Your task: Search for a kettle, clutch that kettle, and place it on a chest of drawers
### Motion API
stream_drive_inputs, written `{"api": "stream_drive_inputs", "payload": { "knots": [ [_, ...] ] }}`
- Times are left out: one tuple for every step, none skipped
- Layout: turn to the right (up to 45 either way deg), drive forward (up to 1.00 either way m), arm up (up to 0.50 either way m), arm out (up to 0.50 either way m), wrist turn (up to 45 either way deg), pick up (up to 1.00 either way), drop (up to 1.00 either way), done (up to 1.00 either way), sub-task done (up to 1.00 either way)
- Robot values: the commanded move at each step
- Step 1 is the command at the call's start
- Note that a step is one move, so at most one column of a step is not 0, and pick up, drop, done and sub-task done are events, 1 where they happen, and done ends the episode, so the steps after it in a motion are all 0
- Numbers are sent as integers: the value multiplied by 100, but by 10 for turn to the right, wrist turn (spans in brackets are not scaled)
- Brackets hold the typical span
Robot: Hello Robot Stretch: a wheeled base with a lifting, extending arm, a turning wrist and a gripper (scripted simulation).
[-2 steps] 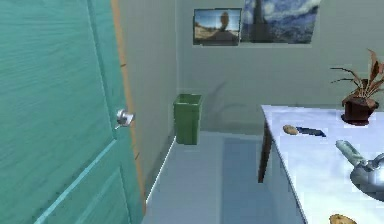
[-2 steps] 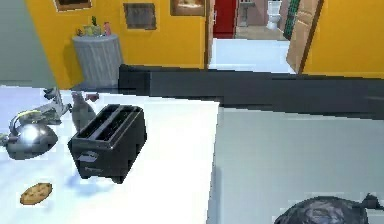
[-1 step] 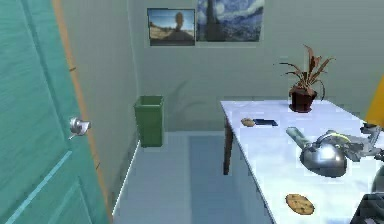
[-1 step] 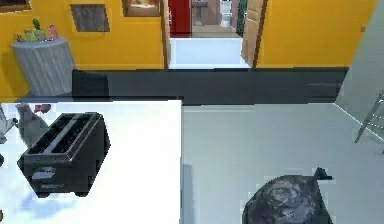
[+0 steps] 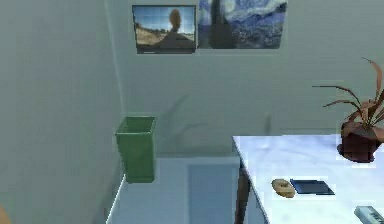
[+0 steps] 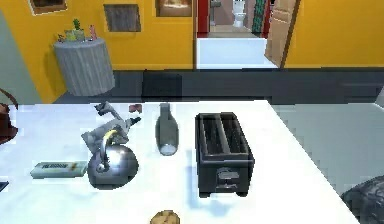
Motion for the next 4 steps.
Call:
{"api": "stream_drive_inputs", "payload": {
  "knots": [
    [-180, 0, 0, 0, 0, 0, 0, 0, 0],
    [0, 0, 50, 0, 0, 0, 0, 0, 0],
    [0, 0, 36, 0, 0, 0, 0, 0, 0],
    [0, 0, 0, 28, 0, 0, 0, 0, 0]
  ]
}}
